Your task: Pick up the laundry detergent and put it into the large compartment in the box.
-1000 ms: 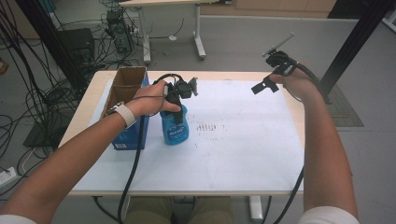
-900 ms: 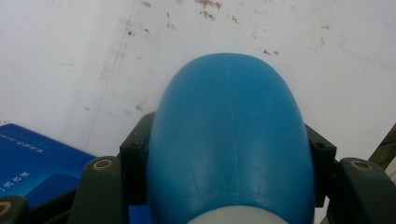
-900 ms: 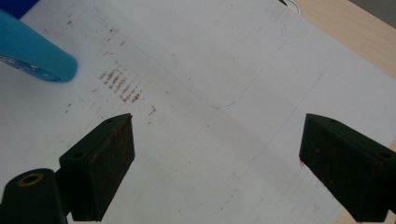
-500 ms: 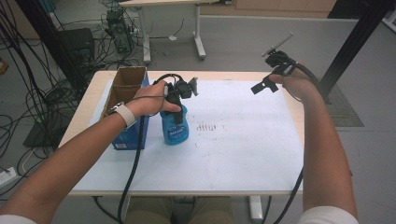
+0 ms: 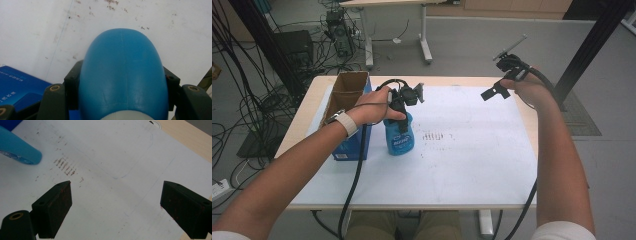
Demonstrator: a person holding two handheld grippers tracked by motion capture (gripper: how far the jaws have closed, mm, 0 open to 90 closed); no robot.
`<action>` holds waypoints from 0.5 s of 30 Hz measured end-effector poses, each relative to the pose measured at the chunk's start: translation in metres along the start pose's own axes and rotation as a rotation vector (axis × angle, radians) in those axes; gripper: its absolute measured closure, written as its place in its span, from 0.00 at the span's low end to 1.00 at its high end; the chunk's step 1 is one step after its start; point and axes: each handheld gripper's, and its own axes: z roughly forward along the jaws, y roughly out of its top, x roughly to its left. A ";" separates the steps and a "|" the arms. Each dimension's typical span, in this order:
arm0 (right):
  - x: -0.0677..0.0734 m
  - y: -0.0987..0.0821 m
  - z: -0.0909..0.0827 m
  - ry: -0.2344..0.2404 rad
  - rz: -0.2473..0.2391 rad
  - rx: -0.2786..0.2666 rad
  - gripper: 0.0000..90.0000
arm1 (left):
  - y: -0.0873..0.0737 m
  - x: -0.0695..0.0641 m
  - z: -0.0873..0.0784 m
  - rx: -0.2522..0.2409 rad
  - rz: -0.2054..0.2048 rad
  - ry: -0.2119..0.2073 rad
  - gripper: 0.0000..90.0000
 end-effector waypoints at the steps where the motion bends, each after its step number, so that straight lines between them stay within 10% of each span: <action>1: 0.000 0.000 0.000 0.000 0.000 0.000 0.11 | 0.000 0.000 0.000 -0.002 -0.002 0.002 0.43; 15: 0.001 0.000 0.000 0.001 0.001 0.000 0.11 | -0.001 -0.001 0.000 -0.005 -0.004 0.002 0.43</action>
